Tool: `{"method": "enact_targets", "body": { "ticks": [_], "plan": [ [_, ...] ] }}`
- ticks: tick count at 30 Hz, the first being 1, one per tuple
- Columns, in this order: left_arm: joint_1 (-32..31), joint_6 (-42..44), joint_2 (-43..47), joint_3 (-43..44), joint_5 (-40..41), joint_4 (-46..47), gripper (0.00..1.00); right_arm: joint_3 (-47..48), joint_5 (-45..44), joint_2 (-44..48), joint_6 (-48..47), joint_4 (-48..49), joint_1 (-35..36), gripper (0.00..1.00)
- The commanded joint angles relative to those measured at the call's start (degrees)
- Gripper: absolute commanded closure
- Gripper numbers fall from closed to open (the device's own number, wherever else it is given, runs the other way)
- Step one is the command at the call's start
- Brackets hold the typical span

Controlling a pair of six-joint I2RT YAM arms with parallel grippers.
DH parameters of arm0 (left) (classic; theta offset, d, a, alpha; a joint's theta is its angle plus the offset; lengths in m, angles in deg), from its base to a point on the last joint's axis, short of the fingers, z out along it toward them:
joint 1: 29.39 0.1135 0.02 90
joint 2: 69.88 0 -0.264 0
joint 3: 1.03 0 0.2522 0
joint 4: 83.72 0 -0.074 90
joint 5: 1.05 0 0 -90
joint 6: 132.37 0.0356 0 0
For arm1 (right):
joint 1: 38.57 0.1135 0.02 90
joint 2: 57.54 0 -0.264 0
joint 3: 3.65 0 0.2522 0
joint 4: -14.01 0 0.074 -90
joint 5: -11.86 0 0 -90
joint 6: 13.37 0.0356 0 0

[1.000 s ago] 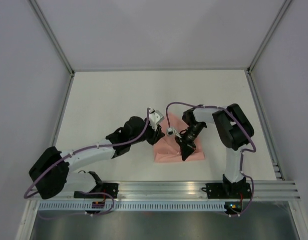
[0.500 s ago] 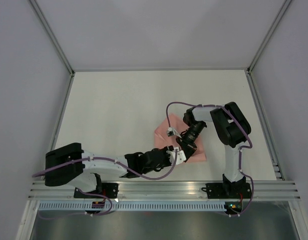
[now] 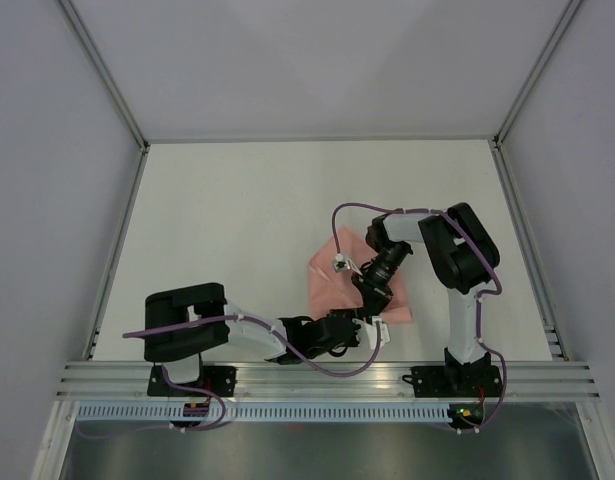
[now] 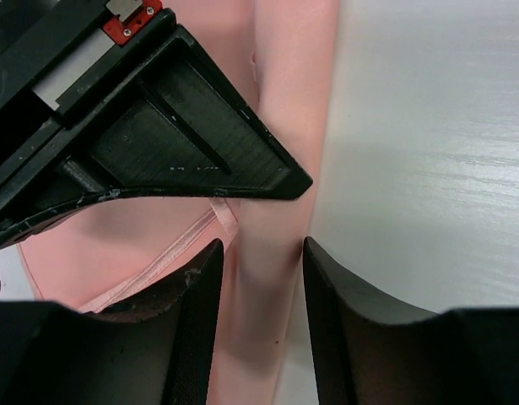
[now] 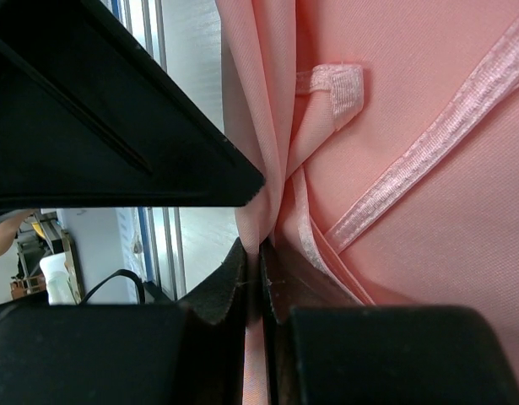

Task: Fold the napkin, place the utensils inside, and roll it up
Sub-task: Roll the napkin with the utensil

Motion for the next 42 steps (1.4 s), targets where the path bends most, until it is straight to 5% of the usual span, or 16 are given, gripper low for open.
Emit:
{"method": "enact_targets", "body": {
  "ticks": [1,14,21,28,35,42],
  "plan": [
    [-0.15,2.65,-2.29,1.84,0.38,4.86,0.52,0.98,-6.45,-2.6,-2.98,7.62,-0.38,0.89],
    [0.73,-1.12,-6.51,2.1,-4.89,1.97,0.59,2.21,-6.54,-3.74,-2.46,6.92,-0.47,0.89],
    [3.45,-4.38,-8.44,4.64,-12.87,-5.05,0.88,2.21,-6.63,-3.83,-2.37,6.92,-0.47,0.89],
    [6.52,-7.18,-9.93,7.46,-22.55,-11.91,0.98,2.3,-6.63,-3.13,-1.49,7.27,-0.47,0.86],
    [10.66,-10.09,-10.47,8.78,-33.27,-16.48,0.98,2.65,-6.28,1.61,2.63,8.5,-1.17,0.54],
    [14.7,-12.37,-10.73,9.4,-42.93,-18.51,0.98,3.18,-7.59,9.0,9.75,13.06,-3.2,0.38]
  ]
}}
